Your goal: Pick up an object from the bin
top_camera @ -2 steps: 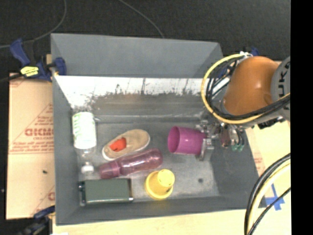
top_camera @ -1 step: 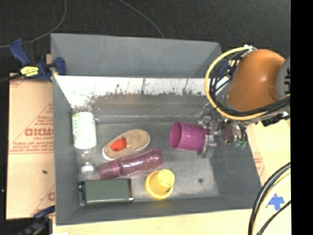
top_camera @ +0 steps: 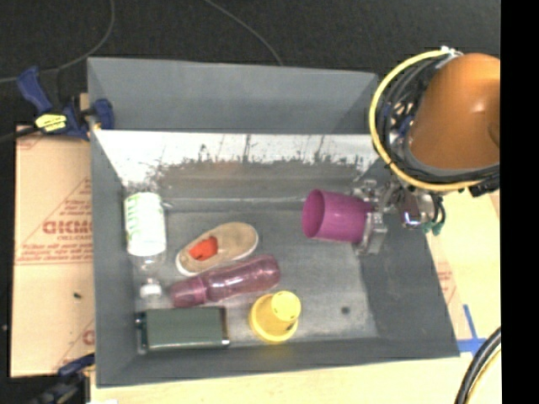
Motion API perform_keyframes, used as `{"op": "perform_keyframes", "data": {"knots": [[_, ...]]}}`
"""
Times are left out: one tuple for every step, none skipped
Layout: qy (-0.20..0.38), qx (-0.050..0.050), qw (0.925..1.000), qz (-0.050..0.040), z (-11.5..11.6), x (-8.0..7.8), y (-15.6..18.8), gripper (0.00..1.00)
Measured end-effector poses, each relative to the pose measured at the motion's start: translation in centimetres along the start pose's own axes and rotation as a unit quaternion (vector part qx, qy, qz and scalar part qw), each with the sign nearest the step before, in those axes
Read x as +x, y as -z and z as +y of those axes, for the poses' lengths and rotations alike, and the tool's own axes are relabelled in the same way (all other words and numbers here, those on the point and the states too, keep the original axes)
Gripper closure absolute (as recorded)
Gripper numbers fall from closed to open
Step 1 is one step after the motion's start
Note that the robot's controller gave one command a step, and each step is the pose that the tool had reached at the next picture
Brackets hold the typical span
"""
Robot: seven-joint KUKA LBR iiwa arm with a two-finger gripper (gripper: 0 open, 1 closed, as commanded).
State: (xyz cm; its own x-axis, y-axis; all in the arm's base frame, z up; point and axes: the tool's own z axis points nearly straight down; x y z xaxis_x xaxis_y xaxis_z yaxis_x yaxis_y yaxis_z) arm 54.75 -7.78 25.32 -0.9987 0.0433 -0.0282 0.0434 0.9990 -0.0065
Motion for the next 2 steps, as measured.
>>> {"op": "perform_keyframes", "data": {"knots": [[0.001,-0.001,1.0000,0.0019,-1.1,-1.0,7.9,0.00],[0.000,0.000,1.0000,-0.0043,0.1,-1.1,10.1,0.00]]}}
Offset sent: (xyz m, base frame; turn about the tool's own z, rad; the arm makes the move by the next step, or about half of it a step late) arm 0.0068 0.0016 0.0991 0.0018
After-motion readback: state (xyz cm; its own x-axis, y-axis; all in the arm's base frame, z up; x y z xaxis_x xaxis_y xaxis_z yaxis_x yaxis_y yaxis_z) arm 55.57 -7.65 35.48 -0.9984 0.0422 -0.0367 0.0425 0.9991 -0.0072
